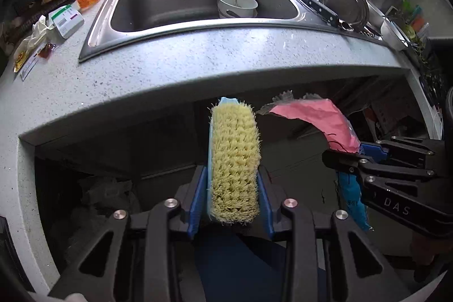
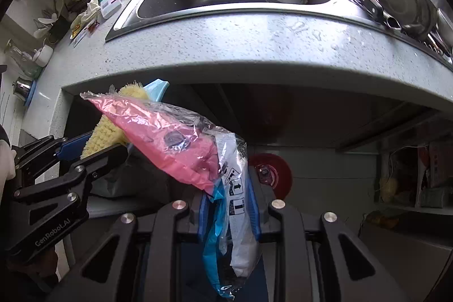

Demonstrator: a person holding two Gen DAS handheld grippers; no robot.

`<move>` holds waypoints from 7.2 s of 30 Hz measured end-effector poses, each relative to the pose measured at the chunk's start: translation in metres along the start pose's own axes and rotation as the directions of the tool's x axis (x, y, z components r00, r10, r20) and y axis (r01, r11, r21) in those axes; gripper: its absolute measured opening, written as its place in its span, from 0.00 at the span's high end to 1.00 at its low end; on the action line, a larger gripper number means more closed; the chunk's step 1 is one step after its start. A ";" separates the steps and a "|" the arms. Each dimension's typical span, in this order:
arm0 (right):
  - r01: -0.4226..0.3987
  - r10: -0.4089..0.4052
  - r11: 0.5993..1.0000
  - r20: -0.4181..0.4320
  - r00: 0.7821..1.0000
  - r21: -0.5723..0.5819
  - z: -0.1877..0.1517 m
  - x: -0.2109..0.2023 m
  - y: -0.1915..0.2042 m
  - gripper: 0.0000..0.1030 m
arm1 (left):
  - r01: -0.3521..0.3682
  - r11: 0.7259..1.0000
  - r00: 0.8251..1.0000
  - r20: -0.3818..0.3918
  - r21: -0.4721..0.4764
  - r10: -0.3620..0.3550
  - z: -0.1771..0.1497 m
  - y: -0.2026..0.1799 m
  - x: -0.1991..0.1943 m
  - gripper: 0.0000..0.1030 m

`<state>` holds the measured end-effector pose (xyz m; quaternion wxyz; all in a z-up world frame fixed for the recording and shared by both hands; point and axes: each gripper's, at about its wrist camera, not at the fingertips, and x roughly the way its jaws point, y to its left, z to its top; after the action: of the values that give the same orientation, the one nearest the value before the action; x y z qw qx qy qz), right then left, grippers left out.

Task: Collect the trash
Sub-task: 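Carry the bag and brush down over the red bucket with both grippers, then open both grippers to drop bag and brush into the red bucket, then raise both tools back up to the counter beside the sink, then grasp the green-and-white capsule box with the right gripper while the left grasps the orange cup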

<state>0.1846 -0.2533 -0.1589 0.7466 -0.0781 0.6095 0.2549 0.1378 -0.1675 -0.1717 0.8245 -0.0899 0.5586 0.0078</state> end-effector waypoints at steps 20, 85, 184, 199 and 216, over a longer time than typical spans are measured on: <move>-0.020 0.039 0.982 -0.099 0.994 0.186 -0.075 0.197 -0.080 0.78 | -0.030 0.997 0.990 -0.134 0.072 0.039 -0.062 -0.001 0.214 0.68; 0.125 -0.072 0.880 -0.132 0.989 0.458 -0.172 0.316 -0.169 0.14 | 0.112 0.934 0.946 -0.323 0.339 0.004 -0.104 -0.074 0.406 0.65; 0.004 0.015 0.913 0.044 0.999 -0.407 0.342 0.144 0.273 0.12 | -0.268 0.875 0.958 -0.013 -0.403 0.288 0.194 0.429 0.004 0.20; -0.005 0.005 0.895 -0.003 1.000 -0.446 0.346 0.175 0.313 0.16 | -0.277 0.869 0.958 -0.048 -0.410 0.282 0.184 0.463 0.013 0.20; -0.023 0.059 0.940 0.096 0.994 -0.341 0.313 0.109 0.302 0.45 | -0.200 0.944 0.975 0.039 -0.263 0.218 0.203 0.442 -0.018 0.20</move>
<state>0.3268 0.1709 -0.1267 0.7474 -0.1795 0.5180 0.3753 0.2681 0.3003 -0.1439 0.8186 -0.1362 0.5311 0.1708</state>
